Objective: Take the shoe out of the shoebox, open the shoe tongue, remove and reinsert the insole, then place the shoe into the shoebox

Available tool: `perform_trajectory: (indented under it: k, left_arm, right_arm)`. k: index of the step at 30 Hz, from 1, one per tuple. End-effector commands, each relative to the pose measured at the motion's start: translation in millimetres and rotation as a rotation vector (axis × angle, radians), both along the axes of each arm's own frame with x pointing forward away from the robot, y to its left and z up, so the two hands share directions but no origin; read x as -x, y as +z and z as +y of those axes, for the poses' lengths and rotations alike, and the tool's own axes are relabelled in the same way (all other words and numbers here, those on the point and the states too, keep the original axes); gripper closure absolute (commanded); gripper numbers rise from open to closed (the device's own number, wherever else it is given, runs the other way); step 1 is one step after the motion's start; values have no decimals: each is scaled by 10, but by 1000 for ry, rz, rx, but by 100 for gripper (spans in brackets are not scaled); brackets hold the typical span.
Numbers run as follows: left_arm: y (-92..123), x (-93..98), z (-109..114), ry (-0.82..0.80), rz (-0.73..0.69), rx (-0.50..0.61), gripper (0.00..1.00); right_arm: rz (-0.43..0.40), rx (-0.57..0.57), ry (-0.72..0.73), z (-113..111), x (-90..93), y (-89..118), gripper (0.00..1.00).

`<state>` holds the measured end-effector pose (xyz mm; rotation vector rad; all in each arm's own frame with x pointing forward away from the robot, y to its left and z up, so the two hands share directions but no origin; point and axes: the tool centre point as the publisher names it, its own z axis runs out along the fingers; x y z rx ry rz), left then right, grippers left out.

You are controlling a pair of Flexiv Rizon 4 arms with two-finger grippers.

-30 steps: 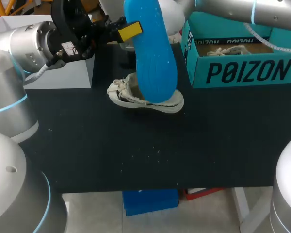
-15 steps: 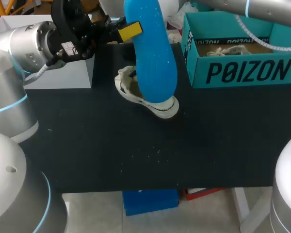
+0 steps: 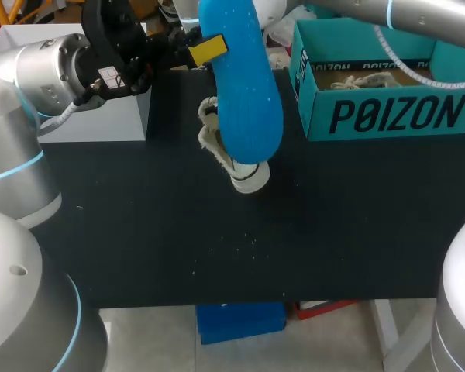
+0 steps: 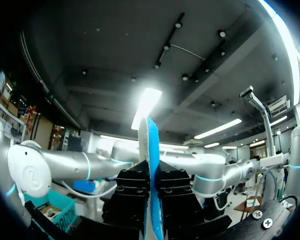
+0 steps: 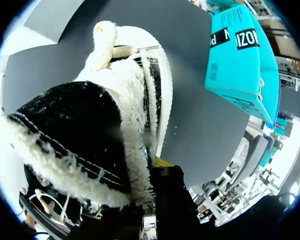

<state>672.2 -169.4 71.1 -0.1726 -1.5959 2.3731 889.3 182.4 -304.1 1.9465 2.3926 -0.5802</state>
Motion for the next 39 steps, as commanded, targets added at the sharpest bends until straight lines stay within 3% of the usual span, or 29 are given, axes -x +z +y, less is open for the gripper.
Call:
perform_trajectory:
  k: [1, 15, 23, 24, 25, 26, 32, 39]
  left_arm:
    - [-12, 4, -8, 1, -1, 2, 100]
    - [-12, 4, -8, 1, -1, 2, 100]
    - [-12, 4, -8, 1, -1, 2, 100]
    - [-12, 4, -8, 1, -1, 2, 100]
    - [-12, 4, -8, 1, -1, 2, 100]
    - [-12, 4, -8, 1, -1, 2, 100]
    - [-12, 4, -8, 1, -1, 2, 100]
    - [-12, 4, -8, 1, -1, 2, 100]
  right_arm:
    - [-17, -1, -370, -12, -38, -146, 100]
    - [-69, 11, -333, 55, -48, -671, 100]
    - [-129, 12, -361, -59, -12, -805, 100]
    - [-131, 10, -362, -71, -7, -812, 96]
    - [-137, 5, -371, -87, 0, -820, 70]
    - [-142, 2, -379, -104, 9, -823, 0]
    - [-133, -123, -401, -195, 11, -726, 0]
    - [-126, -460, -423, -234, 26, -330, 0]
